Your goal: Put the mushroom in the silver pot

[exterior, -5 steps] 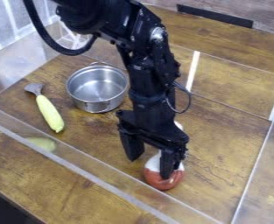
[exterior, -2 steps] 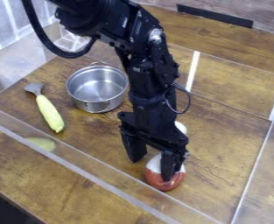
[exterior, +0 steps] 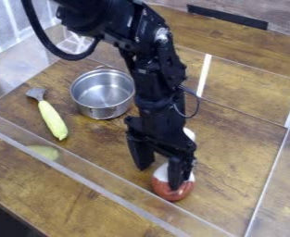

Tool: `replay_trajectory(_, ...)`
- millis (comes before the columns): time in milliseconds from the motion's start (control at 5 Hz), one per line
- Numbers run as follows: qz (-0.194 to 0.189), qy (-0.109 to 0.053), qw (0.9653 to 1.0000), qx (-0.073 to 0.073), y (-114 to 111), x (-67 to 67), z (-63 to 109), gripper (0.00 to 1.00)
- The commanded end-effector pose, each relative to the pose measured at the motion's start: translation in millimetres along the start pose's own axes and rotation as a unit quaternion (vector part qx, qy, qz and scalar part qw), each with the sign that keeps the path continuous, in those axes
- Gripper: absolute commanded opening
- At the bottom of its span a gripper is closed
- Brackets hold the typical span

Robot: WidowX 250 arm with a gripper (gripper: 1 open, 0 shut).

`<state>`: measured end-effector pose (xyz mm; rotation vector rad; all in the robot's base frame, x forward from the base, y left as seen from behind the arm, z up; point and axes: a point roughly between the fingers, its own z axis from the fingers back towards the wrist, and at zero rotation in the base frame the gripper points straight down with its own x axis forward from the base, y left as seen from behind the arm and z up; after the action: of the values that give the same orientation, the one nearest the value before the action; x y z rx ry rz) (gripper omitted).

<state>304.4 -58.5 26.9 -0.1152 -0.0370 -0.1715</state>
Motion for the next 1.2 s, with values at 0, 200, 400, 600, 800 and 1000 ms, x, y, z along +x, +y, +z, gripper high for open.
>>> replay_trajectory(0, 0.009, -0.003, 1.0, 0.002, 5.1, 5.8, 1.1, 1.0)
replay_trajectory(200, 0.002, -0.001, 1.0, 0.0, 5.9, 5.7, 2.0, 1.0)
replay_trajectory(400, -0.005, 0.001, 1.0, -0.002, 6.6, 5.5, 2.8, 1.0)
replay_trajectory(600, -0.008, 0.002, 1.0, -0.004, 1.5, 7.5, 2.1, 1.0)
replay_trajectory(800, -0.011, 0.003, 0.9999, -0.005, -3.7, 9.5, 1.9, 1.0)
replay_trajectory(1000, -0.014, 0.005, 0.9999, -0.007, -9.1, 11.2, 1.8, 1.0)
